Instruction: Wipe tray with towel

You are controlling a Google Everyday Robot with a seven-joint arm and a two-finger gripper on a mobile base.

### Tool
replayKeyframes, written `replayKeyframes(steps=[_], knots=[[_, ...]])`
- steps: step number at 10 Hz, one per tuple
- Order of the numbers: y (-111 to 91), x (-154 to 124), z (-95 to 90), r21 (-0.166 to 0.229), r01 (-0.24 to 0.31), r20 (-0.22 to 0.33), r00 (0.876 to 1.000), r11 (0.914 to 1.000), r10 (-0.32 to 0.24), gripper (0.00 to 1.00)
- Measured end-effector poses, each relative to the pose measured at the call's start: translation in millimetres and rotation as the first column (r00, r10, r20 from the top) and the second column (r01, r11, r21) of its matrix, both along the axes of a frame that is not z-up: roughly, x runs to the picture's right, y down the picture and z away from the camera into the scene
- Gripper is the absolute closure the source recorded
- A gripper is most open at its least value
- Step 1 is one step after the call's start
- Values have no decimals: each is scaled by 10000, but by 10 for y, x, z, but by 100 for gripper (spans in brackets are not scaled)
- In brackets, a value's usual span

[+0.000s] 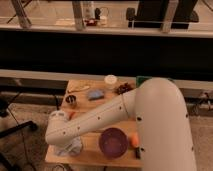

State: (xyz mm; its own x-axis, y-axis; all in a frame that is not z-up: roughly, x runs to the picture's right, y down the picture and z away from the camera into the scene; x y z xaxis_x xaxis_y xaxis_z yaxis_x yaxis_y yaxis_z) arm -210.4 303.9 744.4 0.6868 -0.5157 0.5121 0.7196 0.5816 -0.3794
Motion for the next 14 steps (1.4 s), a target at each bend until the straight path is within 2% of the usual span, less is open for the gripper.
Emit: replayKeyframes(steps=[4, 8, 11, 14], knots=[[-47, -44, -31, -58, 7, 63, 10000, 10000, -6, 20], [-44, -19, 70, -262, -32, 19, 10000, 9997, 32, 20], [-50, 97, 163, -425, -175, -116, 9998, 9989, 170, 20], [-66, 326, 220, -426, -276, -399, 9989, 9987, 259, 20]])
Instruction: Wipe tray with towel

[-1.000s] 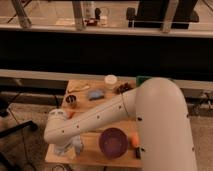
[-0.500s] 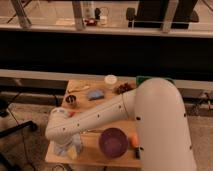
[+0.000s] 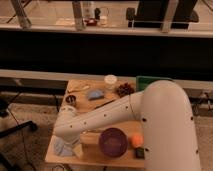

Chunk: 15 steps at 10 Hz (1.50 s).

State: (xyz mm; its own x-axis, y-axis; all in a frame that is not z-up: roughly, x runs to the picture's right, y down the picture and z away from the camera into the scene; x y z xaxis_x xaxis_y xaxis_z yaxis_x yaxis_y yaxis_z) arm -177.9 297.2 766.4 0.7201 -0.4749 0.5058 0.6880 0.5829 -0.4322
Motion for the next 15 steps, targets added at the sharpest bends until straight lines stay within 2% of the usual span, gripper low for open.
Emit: replayKeyframes(steps=[2, 6, 11, 12, 15], knots=[[8, 51, -6, 60, -43, -68, 10000, 10000, 44, 20], [6, -45, -38, 240, 19, 106, 9999, 9997, -21, 42], [66, -115, 3, 110, 139, 240, 9996, 9998, -141, 44], [75, -114, -4, 108, 158, 256, 9995, 9998, -161, 49], [71, -129, -96, 250, 188, 329, 9993, 9995, -196, 79]])
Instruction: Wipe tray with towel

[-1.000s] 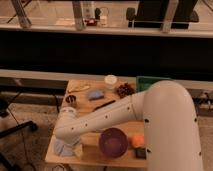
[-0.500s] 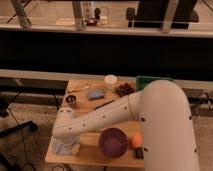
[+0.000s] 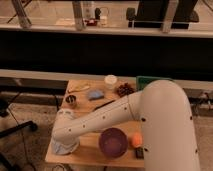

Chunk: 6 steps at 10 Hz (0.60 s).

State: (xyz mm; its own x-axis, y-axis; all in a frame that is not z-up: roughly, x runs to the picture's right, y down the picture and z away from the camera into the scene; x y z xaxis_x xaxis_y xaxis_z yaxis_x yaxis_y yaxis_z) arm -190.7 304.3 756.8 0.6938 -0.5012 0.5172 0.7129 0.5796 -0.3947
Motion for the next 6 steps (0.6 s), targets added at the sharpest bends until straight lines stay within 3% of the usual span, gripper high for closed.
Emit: replayKeyframes(steps=[1, 2, 6], knots=[[-17, -2, -43, 97, 10, 32, 10000, 10000, -11, 91], [-32, -6, -72, 164, 8, 61, 10000, 9999, -9, 97], [-109, -58, -281, 369, -189, 347, 9992, 9991, 177, 100]])
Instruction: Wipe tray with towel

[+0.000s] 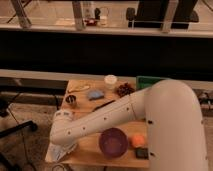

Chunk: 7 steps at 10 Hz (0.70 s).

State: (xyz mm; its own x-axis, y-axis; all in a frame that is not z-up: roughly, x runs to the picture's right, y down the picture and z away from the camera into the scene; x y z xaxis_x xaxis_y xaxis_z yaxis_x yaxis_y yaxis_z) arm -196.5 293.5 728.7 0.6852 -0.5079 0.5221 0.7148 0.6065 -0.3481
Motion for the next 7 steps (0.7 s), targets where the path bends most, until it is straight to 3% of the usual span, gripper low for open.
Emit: replayKeyframes(steps=[4, 5, 7], knots=[[-343, 5, -623, 521, -264, 200, 9995, 9983, 254, 100], [-484, 52, -859, 746, -380, 287, 9989, 9965, 360, 100], [-613, 196, -1035, 842, -692, 385, 9971, 9940, 662, 100]])
